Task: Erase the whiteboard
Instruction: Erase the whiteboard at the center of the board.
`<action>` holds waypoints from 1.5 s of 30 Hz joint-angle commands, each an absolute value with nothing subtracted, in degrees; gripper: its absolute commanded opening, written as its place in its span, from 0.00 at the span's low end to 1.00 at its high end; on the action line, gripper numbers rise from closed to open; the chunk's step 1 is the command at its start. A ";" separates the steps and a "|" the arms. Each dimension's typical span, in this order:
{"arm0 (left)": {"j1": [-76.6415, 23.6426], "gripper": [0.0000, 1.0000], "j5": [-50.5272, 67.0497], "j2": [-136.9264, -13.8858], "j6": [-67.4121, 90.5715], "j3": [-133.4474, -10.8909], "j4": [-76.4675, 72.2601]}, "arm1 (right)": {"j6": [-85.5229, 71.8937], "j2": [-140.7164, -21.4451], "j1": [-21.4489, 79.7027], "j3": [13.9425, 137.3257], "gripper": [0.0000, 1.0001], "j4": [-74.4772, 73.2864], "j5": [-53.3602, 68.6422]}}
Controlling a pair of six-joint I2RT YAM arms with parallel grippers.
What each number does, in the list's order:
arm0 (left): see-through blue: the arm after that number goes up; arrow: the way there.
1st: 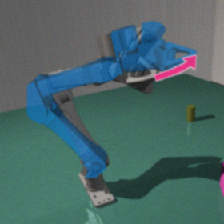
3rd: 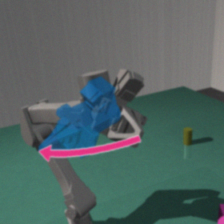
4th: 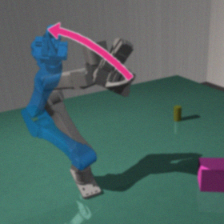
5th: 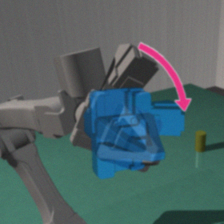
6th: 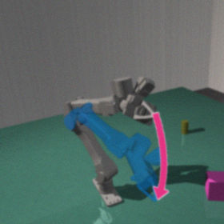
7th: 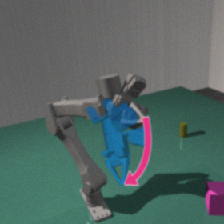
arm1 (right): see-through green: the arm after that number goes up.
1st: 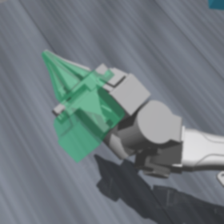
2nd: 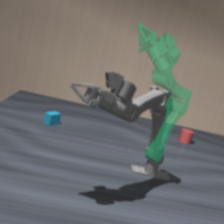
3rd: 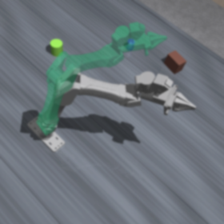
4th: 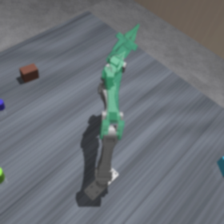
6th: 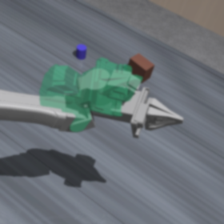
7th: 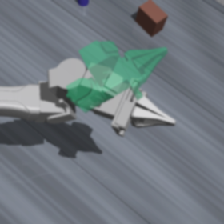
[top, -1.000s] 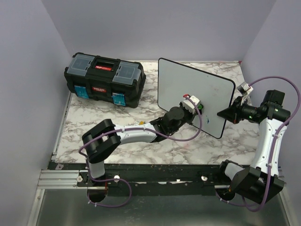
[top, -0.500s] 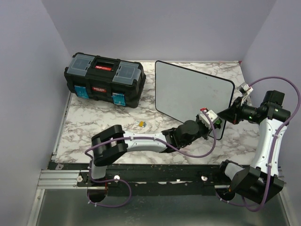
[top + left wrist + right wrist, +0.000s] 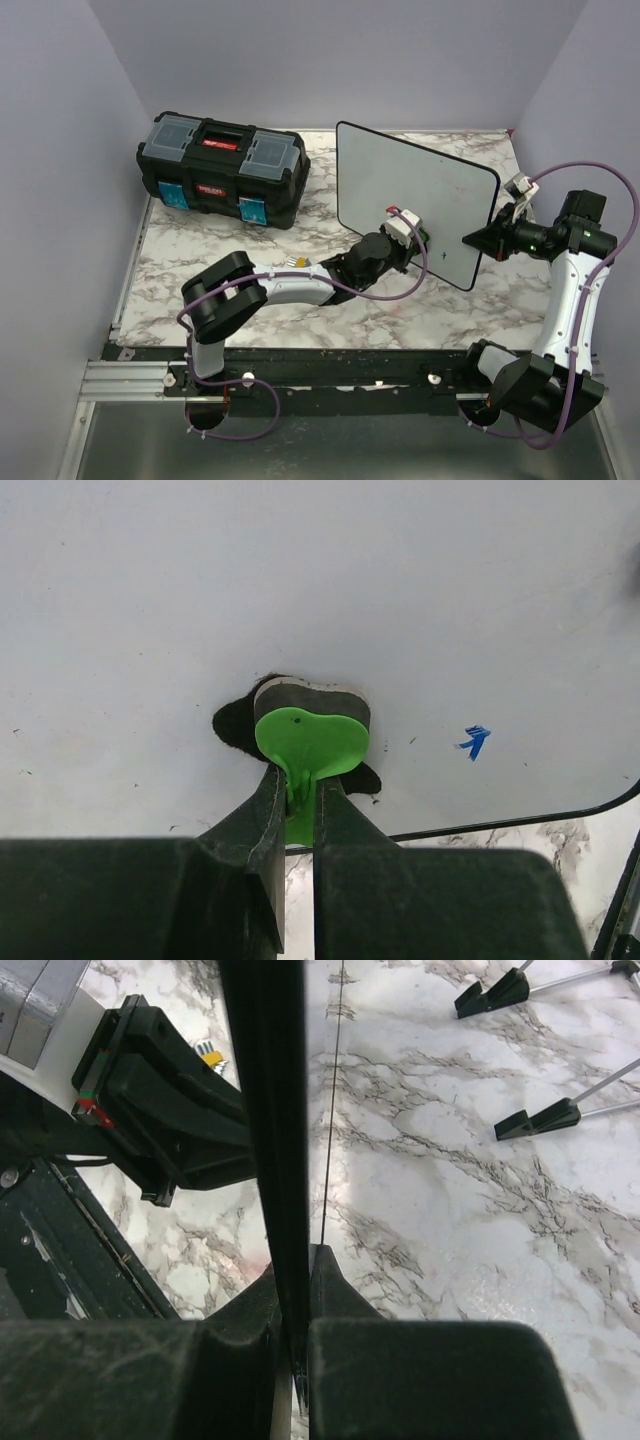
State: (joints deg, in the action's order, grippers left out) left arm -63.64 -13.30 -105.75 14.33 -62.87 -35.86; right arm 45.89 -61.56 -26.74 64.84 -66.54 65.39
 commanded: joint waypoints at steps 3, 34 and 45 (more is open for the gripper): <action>-65.58 0.00 -13.78 -107.21 14.84 -66.03 -33.19 | 43.28 -59.85 -25.84 65.21 0.01 -71.81 77.08; -56.33 0.00 -17.49 -109.33 17.64 -63.17 -28.55 | 43.28 -59.76 -25.84 65.22 0.01 -71.81 76.96; -62.18 0.00 -14.11 -110.60 19.26 -68.79 -30.11 | 43.01 -59.94 -25.84 65.21 0.01 -71.64 76.99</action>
